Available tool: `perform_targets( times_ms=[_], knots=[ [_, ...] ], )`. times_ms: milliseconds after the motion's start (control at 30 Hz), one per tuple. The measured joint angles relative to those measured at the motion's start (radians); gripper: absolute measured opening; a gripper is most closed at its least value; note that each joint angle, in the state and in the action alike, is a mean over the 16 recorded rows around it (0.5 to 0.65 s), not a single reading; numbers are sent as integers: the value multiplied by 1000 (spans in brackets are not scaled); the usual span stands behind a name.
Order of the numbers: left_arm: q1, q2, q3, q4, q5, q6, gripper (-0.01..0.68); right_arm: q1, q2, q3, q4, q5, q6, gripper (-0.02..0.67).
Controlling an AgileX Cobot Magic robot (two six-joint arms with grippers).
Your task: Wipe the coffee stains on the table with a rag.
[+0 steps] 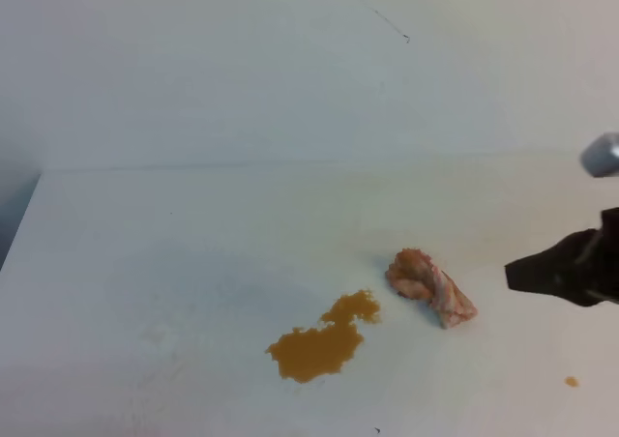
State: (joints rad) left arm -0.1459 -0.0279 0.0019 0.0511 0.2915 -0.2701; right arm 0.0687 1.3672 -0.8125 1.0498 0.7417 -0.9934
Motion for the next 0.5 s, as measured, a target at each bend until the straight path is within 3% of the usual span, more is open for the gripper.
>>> perform_targets(
  times_ms=[200,500],
  knots=[
    [0,4,0,0,0,0,-4,143,134,-105,-110,-118,29,7],
    [0,8,0,0,-1,0,-4,265,327,-373,-468,-180,292,9]
  ],
)
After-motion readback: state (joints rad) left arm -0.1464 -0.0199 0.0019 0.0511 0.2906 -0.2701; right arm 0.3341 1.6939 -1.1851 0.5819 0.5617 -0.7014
